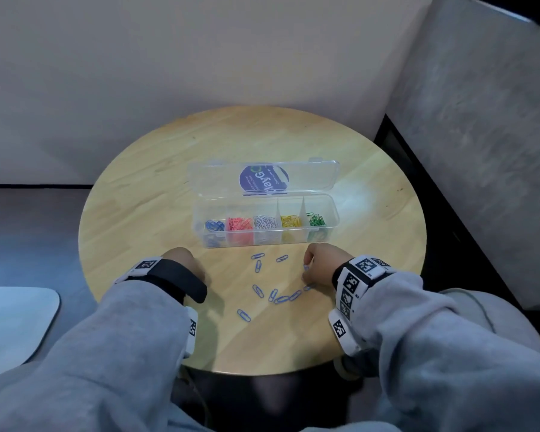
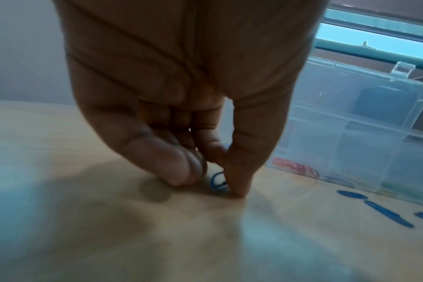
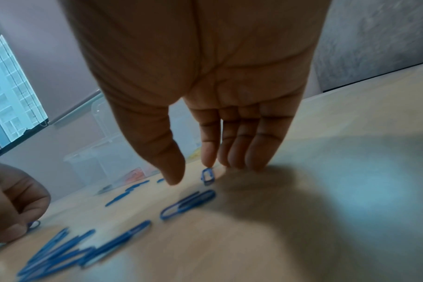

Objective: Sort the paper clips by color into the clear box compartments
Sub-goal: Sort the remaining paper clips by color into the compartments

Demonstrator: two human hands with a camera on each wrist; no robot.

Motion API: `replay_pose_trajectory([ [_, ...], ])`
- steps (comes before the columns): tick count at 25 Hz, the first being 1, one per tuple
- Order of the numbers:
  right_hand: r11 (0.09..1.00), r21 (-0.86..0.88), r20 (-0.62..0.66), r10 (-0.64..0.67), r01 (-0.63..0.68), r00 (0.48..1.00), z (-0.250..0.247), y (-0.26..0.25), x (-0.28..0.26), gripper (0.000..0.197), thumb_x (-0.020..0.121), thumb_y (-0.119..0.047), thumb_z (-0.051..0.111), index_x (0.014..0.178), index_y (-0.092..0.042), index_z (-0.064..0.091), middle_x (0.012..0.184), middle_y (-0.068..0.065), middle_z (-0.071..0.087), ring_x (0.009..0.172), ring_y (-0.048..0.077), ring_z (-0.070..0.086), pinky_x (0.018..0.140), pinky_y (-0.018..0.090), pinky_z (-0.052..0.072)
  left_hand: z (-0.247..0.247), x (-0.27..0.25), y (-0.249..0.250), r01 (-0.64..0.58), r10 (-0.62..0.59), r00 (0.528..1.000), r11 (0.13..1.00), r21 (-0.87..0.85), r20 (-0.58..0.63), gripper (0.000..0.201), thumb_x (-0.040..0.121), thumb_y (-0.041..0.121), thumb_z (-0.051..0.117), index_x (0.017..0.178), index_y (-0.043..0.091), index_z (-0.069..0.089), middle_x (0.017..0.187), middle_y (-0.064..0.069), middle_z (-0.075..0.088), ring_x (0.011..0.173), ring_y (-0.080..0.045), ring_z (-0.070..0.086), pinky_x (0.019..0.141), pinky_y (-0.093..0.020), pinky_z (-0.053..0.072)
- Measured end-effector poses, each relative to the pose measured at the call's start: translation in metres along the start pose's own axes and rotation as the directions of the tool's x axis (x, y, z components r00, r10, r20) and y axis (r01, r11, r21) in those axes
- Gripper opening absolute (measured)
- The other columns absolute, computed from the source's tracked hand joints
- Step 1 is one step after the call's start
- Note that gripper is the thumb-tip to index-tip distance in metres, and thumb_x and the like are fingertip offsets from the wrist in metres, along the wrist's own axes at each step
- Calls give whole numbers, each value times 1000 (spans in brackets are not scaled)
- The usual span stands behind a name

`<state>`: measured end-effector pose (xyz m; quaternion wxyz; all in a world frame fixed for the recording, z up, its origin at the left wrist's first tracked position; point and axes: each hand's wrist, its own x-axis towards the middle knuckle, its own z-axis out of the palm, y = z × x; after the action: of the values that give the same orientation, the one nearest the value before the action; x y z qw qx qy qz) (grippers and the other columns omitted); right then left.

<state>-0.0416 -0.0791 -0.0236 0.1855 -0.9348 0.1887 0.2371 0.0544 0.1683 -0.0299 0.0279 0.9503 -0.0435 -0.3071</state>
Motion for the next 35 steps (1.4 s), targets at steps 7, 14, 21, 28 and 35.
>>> replay_pose_trajectory([
  [7, 981, -127, 67, -141, 149, 988, 12, 2, -8, 24, 78, -13, 61, 93, -24, 45, 98, -4, 44, 86, 17, 49, 73, 27, 43, -6, -29, 32, -169, 329, 939, 698, -696, 103, 27, 83, -7, 48, 66, 13, 42, 64, -10, 60, 47, -13, 59, 57, -26, 50],
  [14, 967, -146, 82, -199, 209, 977, 10, 3, -11, 11, 83, -12, 58, 89, -20, 62, 88, -3, 53, 84, 16, 50, 73, 23, 40, 2, -41, 57, -396, 420, 895, 903, -168, 149, 22, 76, 7, 56, 81, 28, 54, 69, 5, 53, 62, -15, 48, 59, -22, 37],
  [21, 980, -107, 77, -159, 167, 984, 11, 5, -15, 15, 86, -14, 57, 98, -15, 66, 97, 1, 59, 87, 15, 49, 75, 23, 38, 23, -51, 69, -521, 440, 850, 785, 335, 291, 23, 72, 13, 68, 84, 27, 55, 73, 8, 49, 78, -18, 49, 60, -24, 34],
  [28, 973, -160, 113, -148, 166, 982, 10, 4, -17, 15, 84, -13, 51, 91, -12, 64, 104, 9, 68, 94, 25, 62, 77, 28, 47, 24, -46, 69, -493, 412, 862, 816, 302, 296, 16, 77, 23, 71, 72, 23, 56, 81, 3, 60, 78, -14, 52, 58, -21, 36],
  [35, 964, 172, 121, -227, 205, 966, -3, 15, -13, 17, 77, -5, 61, 68, -18, 56, 60, -6, 58, 58, 13, 52, 56, 22, 42, 15, -39, 54, -293, 343, 932, 902, -317, 115, 26, 75, 11, 69, 58, 21, 53, 59, 3, 54, 58, -14, 47, 67, -24, 41],
])
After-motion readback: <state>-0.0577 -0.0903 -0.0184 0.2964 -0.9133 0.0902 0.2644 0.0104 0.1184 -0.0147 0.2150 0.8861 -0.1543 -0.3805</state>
